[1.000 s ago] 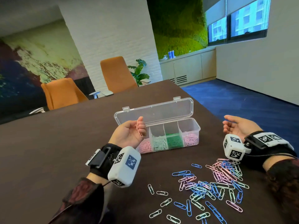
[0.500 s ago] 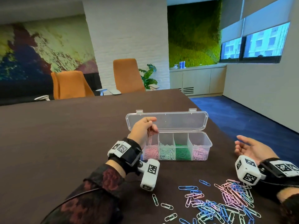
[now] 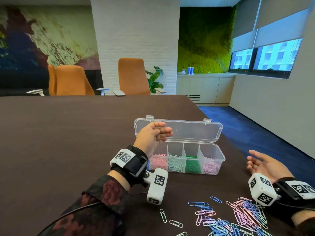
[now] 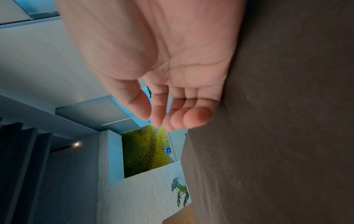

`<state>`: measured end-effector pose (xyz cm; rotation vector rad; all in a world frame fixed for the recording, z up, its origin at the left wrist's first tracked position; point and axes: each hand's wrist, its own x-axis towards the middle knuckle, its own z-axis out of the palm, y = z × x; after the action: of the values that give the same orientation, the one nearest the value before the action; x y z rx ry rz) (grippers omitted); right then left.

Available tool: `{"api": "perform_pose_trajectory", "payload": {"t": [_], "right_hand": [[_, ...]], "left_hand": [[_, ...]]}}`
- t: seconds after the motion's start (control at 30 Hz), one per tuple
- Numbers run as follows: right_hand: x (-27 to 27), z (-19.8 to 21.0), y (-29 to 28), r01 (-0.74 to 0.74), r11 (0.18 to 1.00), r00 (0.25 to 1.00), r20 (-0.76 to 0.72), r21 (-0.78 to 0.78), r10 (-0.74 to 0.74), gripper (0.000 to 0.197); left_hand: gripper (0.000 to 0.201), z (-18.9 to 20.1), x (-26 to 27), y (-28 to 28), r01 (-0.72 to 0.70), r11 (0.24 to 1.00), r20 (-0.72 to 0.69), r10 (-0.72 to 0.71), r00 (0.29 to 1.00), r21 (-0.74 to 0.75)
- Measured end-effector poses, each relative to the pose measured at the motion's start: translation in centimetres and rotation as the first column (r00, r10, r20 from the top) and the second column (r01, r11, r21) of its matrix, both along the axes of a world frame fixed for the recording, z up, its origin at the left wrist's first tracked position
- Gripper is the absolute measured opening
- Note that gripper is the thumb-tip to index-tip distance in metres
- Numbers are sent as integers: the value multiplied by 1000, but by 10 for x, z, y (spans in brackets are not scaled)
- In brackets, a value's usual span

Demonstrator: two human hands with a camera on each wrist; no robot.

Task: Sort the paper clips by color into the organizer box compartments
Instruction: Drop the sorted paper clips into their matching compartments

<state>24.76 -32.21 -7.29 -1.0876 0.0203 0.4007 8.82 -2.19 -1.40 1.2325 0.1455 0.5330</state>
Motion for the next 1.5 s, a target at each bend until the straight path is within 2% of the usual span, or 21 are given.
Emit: {"api": "perform_pose_trajectory", "payload": {"t": [0.07,0.13,0.17,0.27,0.3,0.37,0.43,0.5,0.53,0.6,0.7,0.77,0.8,0.93,1.03,1.13,1.33,1.5], "right_hand": [[-3,4,0,21,1000,1000,10,-4,-21,33],[-2,9,-3,12,1000,997,71,-18,-11,7],[-1,13,-5,-3,999,991,132,-36,8,6],[-8,33,-7,-18,996,938,344,-87,47,47],[-14,43,-5,-31,995,915,399,-90,65,47],[-26,63,-1,-70,993,863,494,-100,110,33],[-36,74,4,-107,978,810,554,-180,190,27],[-48,77,9,-98,934,755,586,-344,295,26],[-53,77,10,-68,885,719,593,-461,364,25],[-61,77,12,-19,726,638,551,-687,538,22],[-73,76,15,-21,394,518,327,-919,791,16],[-87,74,21,-9,213,440,188,-977,878,14],[-95,71,27,15,157,392,150,-988,907,15],[-127,57,55,59,-23,247,-8,-998,969,15],[-139,45,69,216,-171,183,-132,-961,974,13],[-143,39,73,315,-190,172,-141,-930,975,12],[-143,33,60,347,-133,204,-64,-928,977,19],[-148,31,57,308,-90,195,-29,-947,980,15]], "left_hand": [[36,1,0,1,17,998,29,-15,999,-65],[36,11,-3,4,41,993,63,-34,997,-110],[36,17,-8,7,54,994,74,-47,996,-99],[33,39,-26,17,110,992,81,-115,990,68],[32,47,-34,22,115,985,85,-127,988,128],[31,57,-48,34,69,981,116,-91,989,184],[32,57,-59,54,-18,995,169,2,986,98],[34,46,-67,80,-85,990,182,104,978,-112],[32,36,-69,91,-118,973,149,149,978,-199],[25,11,-73,109,-179,948,27,193,981,-263],[23,-29,-74,117,-226,943,-136,198,971,-245],[22,-42,-72,117,-212,948,-195,167,967,-239],[21,-45,-70,117,-204,949,-212,153,965,-241],[19,-48,-64,113,-166,958,-248,107,963,-232],[18,-53,-66,108,-162,965,-266,104,958,-207],[17,-54,-65,105,-158,968,-263,104,959,-195],[19,-55,-61,96,-140,973,-259,89,962,-185],[20,-55,-57,90,-120,976,-259,71,963,-179]]}}
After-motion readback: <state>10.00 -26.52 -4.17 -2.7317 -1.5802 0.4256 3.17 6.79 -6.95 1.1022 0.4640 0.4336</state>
